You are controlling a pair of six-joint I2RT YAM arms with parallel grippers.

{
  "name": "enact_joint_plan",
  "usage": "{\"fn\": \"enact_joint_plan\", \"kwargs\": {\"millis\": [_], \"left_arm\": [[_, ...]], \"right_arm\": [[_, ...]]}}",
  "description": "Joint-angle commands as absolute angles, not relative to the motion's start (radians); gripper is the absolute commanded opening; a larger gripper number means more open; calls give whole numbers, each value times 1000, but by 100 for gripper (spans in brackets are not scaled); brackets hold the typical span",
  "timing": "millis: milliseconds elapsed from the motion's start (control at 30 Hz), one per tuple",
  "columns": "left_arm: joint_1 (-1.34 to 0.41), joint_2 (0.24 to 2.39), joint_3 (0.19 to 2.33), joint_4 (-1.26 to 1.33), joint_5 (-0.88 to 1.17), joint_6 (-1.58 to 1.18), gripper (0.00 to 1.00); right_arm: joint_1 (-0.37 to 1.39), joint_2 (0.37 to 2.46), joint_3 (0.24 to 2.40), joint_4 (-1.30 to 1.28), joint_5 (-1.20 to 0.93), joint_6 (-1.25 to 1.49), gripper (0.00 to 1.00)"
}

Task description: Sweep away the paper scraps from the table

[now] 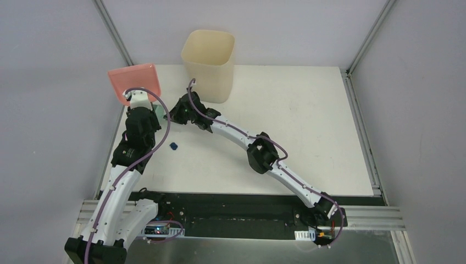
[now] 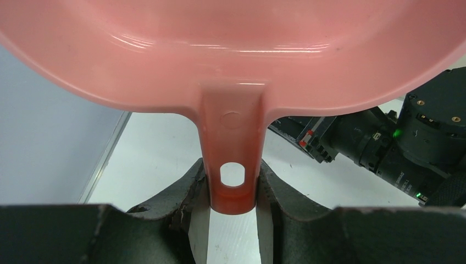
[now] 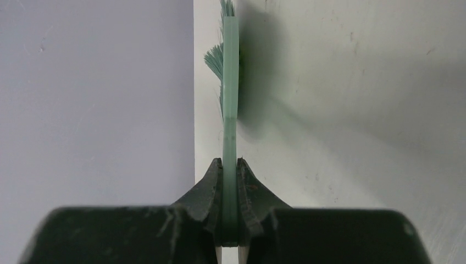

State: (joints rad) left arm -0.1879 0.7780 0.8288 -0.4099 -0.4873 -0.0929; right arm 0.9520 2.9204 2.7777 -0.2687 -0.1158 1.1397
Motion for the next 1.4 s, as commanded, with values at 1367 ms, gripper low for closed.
{"fn": "enact_joint_plan", "kwargs": {"millis": [1367], "left_arm": [[-178, 710, 822, -341, -325, -107, 0]], "right_arm": [[781, 1787, 1484, -426, -843, 335, 0]]}}
